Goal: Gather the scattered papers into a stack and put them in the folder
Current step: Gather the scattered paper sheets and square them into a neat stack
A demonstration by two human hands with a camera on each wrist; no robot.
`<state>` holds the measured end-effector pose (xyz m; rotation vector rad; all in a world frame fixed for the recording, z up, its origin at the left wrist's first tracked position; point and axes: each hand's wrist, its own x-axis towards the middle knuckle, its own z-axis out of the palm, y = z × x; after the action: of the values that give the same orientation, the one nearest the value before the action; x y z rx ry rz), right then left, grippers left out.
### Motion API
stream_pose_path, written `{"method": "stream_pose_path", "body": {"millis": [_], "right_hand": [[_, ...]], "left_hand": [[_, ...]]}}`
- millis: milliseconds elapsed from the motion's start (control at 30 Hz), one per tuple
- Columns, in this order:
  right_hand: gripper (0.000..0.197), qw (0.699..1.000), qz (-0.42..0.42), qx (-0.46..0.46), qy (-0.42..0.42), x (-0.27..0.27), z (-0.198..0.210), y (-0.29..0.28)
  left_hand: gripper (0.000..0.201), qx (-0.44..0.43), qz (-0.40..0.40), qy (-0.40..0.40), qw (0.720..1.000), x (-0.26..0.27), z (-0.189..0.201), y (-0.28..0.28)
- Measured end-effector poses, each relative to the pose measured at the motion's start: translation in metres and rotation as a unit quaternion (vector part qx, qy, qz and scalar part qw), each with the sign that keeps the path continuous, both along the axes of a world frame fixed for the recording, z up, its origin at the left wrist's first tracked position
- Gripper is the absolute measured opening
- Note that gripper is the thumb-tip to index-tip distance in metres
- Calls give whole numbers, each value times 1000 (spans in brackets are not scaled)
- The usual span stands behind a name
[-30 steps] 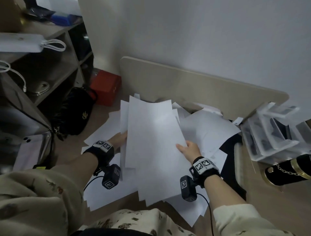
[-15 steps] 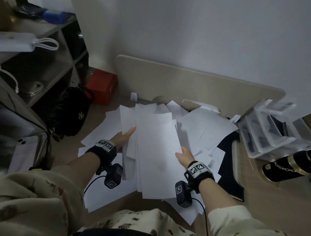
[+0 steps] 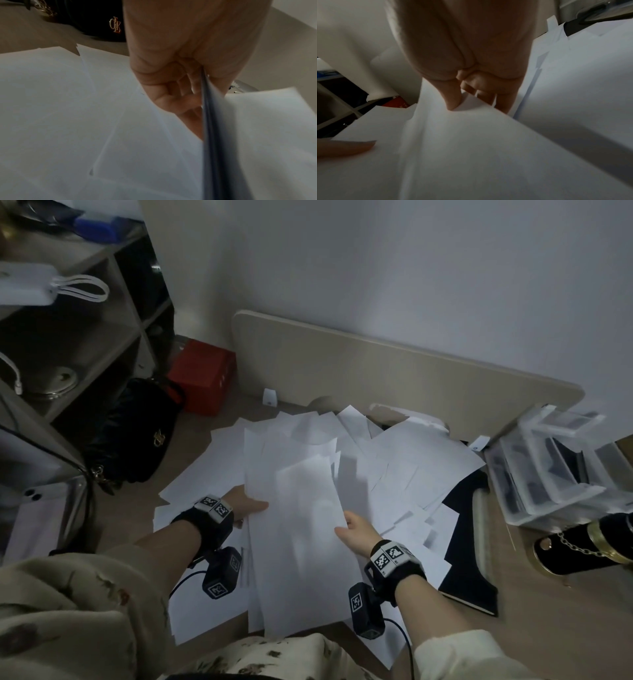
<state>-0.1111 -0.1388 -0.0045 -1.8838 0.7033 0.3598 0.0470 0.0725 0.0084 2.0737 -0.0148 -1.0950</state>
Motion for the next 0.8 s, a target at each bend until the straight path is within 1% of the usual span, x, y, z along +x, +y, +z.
{"method": "stream_pose_path", "body": {"millis": [67, 167, 200, 267, 300, 333, 400, 433, 500, 533, 600, 667, 800], "right_hand": [[30, 1000, -17, 11, -9, 0, -2, -1], [24, 998, -57, -3, -18, -1, -11, -7], [28, 998, -60, -8, -13, -1, -12, -9], [49, 995, -99, 8, -14, 0, -11, -14], [54, 991, -126, 23, -38, 1, -11, -18], [50, 985, -154, 39, -66, 2, -4, -20], [35, 973, -191, 69, -114, 5, 9, -29], [31, 965, -207, 85, -138, 7, 13, -33], [27, 950, -232, 112, -178, 10, 29, -39], [25, 945, -239, 112, -194, 12, 37, -41], [23, 935, -253, 106, -225, 15, 51, -43], [18, 933, -250, 92, -244, 19, 63, -42], [18, 924, -253, 57, -281, 24, 77, -34]], "left_hand": [[31, 0, 3, -20, 1000, 4, -1, 1], [31, -49, 31, -40, 998, 11, -1, 1], [31, -77, 49, -37, 995, 12, 1, 1], [27, -135, 78, -28, 987, 13, 6, 1], [26, -159, 84, -22, 983, 13, 10, 0], [24, -180, 83, -13, 980, 13, 16, -2], [20, -222, 74, 10, 972, 14, 31, -5], [23, -241, 70, 21, 968, 15, 38, -7], [40, -271, 64, 29, 960, 16, 52, -12], [45, -284, 65, 24, 956, 16, 57, -15], [38, -301, 77, 3, 950, 15, 65, -21], [31, -308, 90, -32, 947, 14, 69, -27], [21, -311, 103, -143, 934, 10, 75, -40]]}}
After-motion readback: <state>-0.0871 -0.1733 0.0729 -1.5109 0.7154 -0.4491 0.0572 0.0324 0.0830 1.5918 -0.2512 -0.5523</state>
